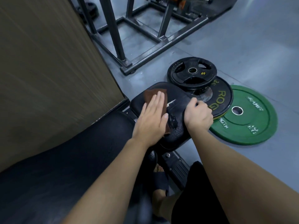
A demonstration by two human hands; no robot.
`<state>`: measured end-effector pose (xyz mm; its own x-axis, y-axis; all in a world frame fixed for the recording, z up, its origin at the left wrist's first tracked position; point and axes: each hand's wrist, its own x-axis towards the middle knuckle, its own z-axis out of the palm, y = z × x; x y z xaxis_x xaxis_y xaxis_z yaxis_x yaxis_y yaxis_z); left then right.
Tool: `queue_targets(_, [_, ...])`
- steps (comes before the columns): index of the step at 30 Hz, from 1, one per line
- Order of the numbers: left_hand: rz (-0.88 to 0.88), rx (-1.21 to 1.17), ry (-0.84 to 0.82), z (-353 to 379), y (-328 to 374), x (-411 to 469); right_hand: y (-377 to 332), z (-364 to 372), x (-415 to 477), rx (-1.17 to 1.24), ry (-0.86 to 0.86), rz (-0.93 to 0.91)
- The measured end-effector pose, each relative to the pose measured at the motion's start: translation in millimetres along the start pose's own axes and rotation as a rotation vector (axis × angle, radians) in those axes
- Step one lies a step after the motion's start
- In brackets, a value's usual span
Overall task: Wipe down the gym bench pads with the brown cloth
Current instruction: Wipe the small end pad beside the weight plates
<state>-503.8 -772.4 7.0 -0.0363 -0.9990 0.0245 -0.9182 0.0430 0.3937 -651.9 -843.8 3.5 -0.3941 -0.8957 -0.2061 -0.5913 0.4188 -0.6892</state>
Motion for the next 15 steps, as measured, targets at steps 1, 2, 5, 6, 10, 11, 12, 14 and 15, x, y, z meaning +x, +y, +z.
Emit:
queue_targets(1, [-0.027,-0.016,-0.007,-2,-5,-8,1,-1,0,0.013,-0.006,-0.001])
queue_targets(2, [-0.045,-0.025,-0.013,-3,-10,-14,2,-2,0,0.030,-0.010,0.003])
queue_targets(5, [-0.059,0.005,-0.003,-6,-26,-11,6,-1,3,0.093,0.007,0.019])
queue_targets(6, [-0.070,0.025,0.009,-6,-30,-1,8,2,5,0.113,0.021,0.026])
queue_targets(10, [-0.144,0.035,0.016,-11,-37,58,13,12,11,0.169,0.063,0.058])
queue_targets(11, [-0.153,0.036,0.004,-12,-38,73,14,14,12,0.176,0.071,0.064])
queue_targets(12, [-0.151,0.038,-0.001,-11,-38,86,15,15,13,0.181,0.077,0.069])
queue_targets(14, [-0.106,0.043,0.002,-8,-32,106,16,17,15,0.176,0.076,0.070])
queue_targets(15, [-0.061,0.044,-0.005,-5,-26,113,16,18,16,0.168,0.070,0.072])
